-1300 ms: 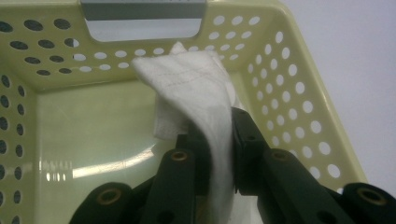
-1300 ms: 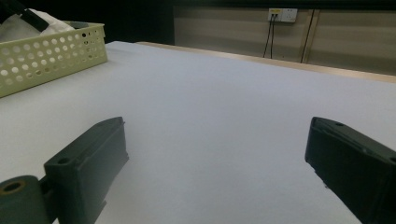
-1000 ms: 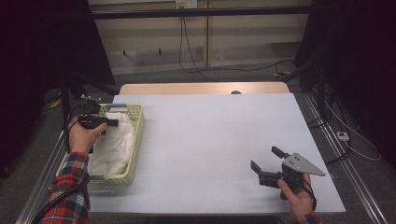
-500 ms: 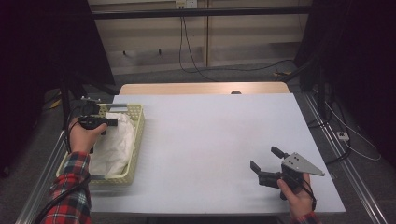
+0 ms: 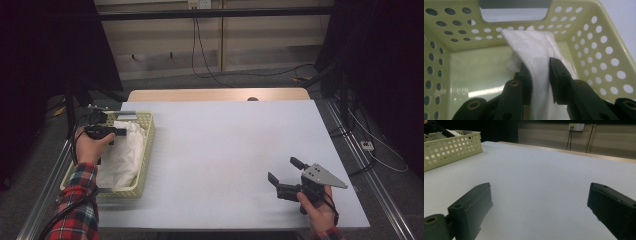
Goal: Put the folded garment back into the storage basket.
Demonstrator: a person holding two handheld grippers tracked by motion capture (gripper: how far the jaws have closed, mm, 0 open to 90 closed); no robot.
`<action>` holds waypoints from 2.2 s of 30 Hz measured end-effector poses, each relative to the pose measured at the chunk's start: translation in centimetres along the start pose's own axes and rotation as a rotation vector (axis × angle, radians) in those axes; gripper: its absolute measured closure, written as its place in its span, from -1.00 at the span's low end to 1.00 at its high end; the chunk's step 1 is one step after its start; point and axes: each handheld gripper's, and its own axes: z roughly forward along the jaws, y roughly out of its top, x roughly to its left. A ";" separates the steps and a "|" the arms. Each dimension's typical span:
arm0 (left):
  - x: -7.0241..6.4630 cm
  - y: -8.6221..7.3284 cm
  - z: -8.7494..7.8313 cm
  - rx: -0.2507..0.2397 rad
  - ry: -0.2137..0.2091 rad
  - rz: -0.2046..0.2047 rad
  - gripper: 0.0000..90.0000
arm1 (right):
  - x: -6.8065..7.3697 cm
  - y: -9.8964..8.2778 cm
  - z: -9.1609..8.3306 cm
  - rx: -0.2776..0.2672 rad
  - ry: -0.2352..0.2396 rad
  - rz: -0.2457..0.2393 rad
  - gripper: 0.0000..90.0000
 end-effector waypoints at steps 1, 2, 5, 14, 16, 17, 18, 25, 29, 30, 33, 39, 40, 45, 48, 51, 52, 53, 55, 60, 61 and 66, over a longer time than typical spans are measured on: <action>0.0 0.0 0.0 0.000 0.000 0.000 0.63 | 0.0 0.0 0.0 0.000 0.000 -0.001 -0.88; 0.0 0.0 0.1 -0.002 0.003 0.001 0.62 | 0.0 0.0 0.0 0.000 -0.001 0.001 -0.88; 0.1 0.0 0.1 -0.003 0.007 -0.002 0.59 | 0.0 0.0 0.0 -0.002 -0.001 -0.002 -0.88; 0.5 -0.1 0.1 -0.002 0.024 0.021 0.37 | 0.0 0.0 0.0 -0.001 0.000 -0.001 -0.88; 0.4 -0.1 0.1 -0.024 0.039 0.015 0.30 | 0.0 0.0 0.0 -0.003 0.000 0.000 -0.88; 0.4 -0.1 0.1 -0.026 0.045 0.011 0.28 | 0.0 0.0 0.0 -0.002 0.001 -0.001 -0.88; 0.5 -0.1 0.1 -0.029 0.046 0.015 0.27 | 0.0 0.0 0.0 -0.002 0.002 -0.002 -0.88; 0.7 -0.3 0.0 -0.038 0.066 0.015 0.18 | -0.1 0.0 0.0 -0.002 0.002 0.001 -0.88; 0.9 -0.3 -0.1 -0.040 0.065 0.011 0.11 | -0.1 0.0 0.0 -0.001 0.002 0.002 -0.88; 0.9 -0.3 -0.2 -0.047 0.066 0.008 0.11 | -0.2 0.0 0.0 -0.001 0.001 0.002 -0.88; 1.0 -0.3 -0.2 -0.049 0.064 0.006 0.00 | -0.2 0.1 0.0 -0.002 0.001 0.000 -0.88; 1.3 -0.2 -0.9 -0.050 0.073 -0.017 -0.22 | -0.1 0.1 -0.2 -0.004 -0.003 0.002 -0.88; 1.3 -0.1 -1.0 -0.052 0.069 -0.017 -0.22 | -0.1 0.1 -0.3 -0.007 -0.006 0.001 -0.88; 0.8 0.2 -1.3 -0.048 0.038 0.008 -0.27 | -0.2 0.1 -0.4 -0.005 -0.009 0.002 -0.88; 0.5 0.3 -1.2 -0.052 0.016 0.005 -0.28 | -0.3 0.1 -0.4 -0.007 -0.011 0.001 -0.88; 0.0 0.5 -1.2 -0.038 -0.013 0.023 -0.31 | -0.3 0.1 -0.4 -0.006 -0.010 0.002 -0.88; -0.1 0.5 -1.2 -0.039 -0.017 0.024 -0.32 | -0.3 0.1 -0.4 -0.005 -0.010 0.003 -0.88; -0.3 0.6 -1.2 -0.047 -0.021 0.017 -0.33 | -0.3 0.1 -0.4 -0.003 -0.010 0.003 -0.88; -0.5 0.6 -1.3 -0.047 -0.024 0.026 -0.34 | -0.3 0.1 -0.4 -0.001 -0.010 0.004 -0.88; -0.9 0.8 -1.7 -0.053 -0.044 0.034 -0.35 | -0.3 0.1 -0.3 0.000 -0.007 0.003 -0.88; -1.0 0.8 -1.7 -0.059 -0.050 0.033 -0.35 | -0.3 0.1 -0.2 0.002 -0.006 0.001 -0.88; -2.2 0.8 -2.0 -0.060 -0.085 0.062 -0.36 | -0.2 0.1 -0.4 0.000 -0.007 0.001 -0.88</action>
